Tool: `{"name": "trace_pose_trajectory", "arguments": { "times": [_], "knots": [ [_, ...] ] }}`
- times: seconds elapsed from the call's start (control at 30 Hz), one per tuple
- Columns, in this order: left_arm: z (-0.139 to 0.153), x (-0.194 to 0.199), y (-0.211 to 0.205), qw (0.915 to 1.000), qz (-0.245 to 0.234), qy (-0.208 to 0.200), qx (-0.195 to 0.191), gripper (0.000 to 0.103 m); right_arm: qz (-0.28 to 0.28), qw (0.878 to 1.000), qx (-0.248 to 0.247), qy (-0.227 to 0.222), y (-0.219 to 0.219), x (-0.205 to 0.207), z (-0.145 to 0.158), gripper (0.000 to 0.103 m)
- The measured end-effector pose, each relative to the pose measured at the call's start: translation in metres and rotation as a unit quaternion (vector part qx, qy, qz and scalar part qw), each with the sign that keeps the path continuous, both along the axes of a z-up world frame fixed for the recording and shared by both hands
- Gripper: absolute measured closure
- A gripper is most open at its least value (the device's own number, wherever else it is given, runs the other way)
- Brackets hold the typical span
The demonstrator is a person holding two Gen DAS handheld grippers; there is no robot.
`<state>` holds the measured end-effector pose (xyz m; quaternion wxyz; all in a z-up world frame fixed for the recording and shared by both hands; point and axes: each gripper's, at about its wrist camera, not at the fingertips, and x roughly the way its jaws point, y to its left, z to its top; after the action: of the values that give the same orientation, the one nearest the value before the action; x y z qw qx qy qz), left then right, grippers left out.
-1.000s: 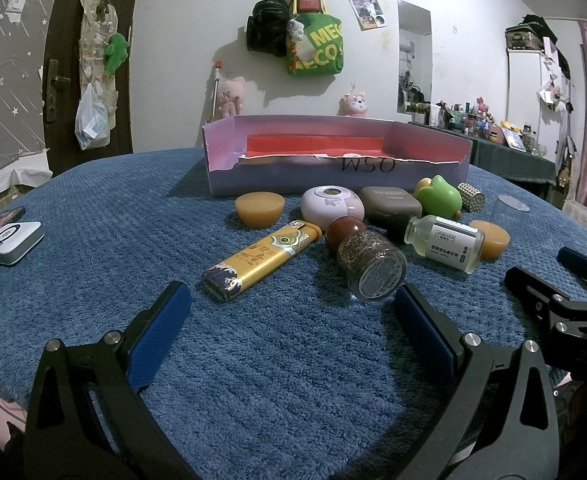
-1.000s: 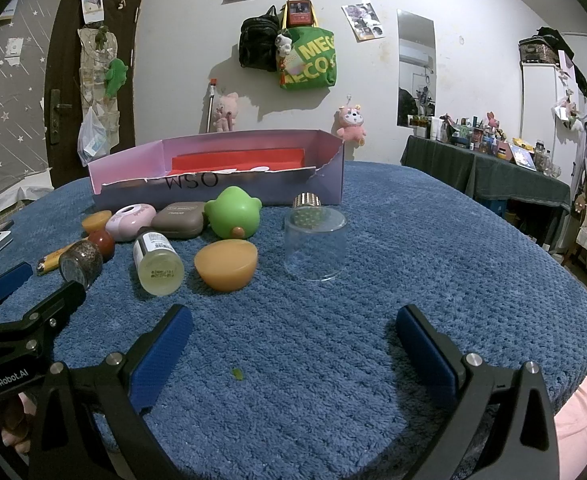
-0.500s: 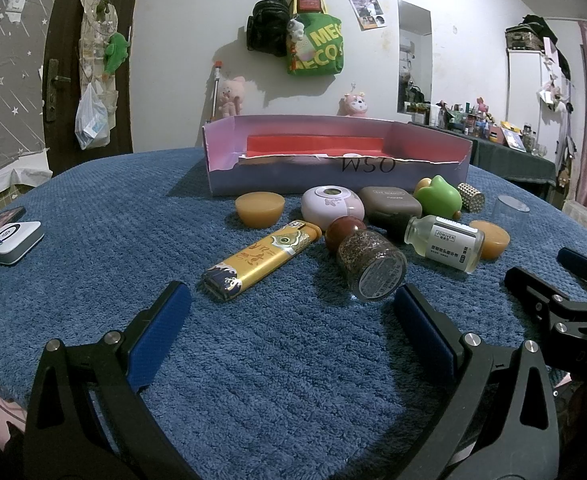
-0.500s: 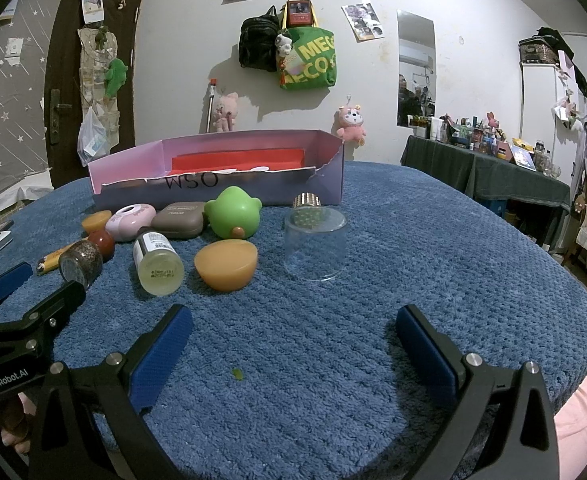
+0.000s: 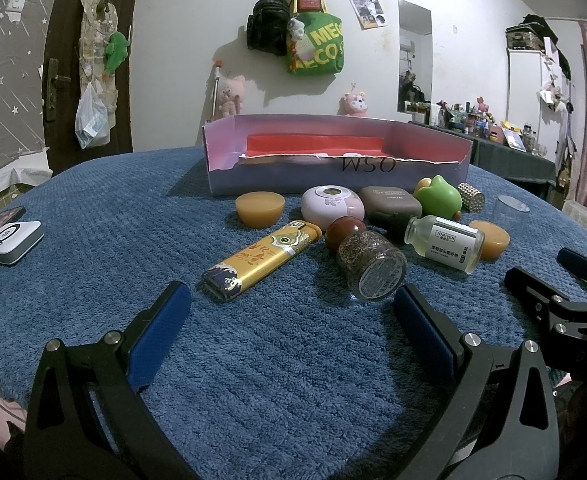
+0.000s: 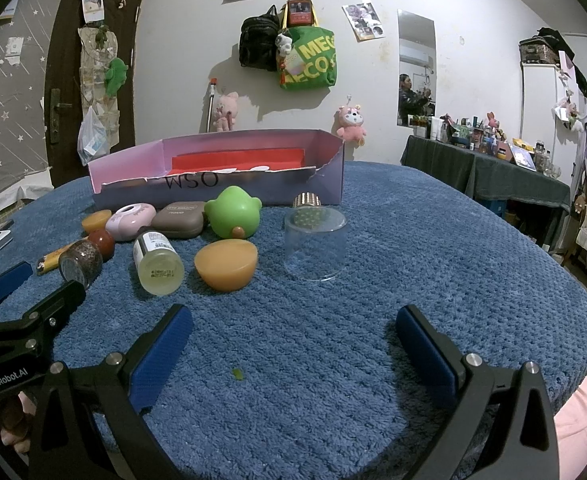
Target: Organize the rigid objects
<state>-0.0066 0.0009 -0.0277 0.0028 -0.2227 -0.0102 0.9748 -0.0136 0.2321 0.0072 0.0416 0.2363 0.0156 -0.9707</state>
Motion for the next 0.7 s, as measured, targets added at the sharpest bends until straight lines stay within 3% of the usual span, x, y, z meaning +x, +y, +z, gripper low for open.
{"name": "trace_pose_trajectory", "arguments": {
  "times": [0.2, 0.47, 0.7],
  "knots": [
    [0.001, -0.001, -0.001, 0.9999, 0.001, -0.007, 0.008, 0.000, 0.005, 1.000, -0.004, -0.012, 0.001, -0.003, 0.000, 0.000],
    [0.024, -0.008, -0.012, 0.9999, 0.003, -0.007, 0.014, 0.000, 0.001, 0.999, -0.027, -0.024, 0.010, -0.013, 0.007, 0.000],
    [0.040, -0.025, -0.027, 0.9987, -0.006, -0.043, 0.027, 0.000, -0.003, 1.000, -0.012, -0.019, 0.013, -0.022, 0.031, 0.000]
  ]
}}
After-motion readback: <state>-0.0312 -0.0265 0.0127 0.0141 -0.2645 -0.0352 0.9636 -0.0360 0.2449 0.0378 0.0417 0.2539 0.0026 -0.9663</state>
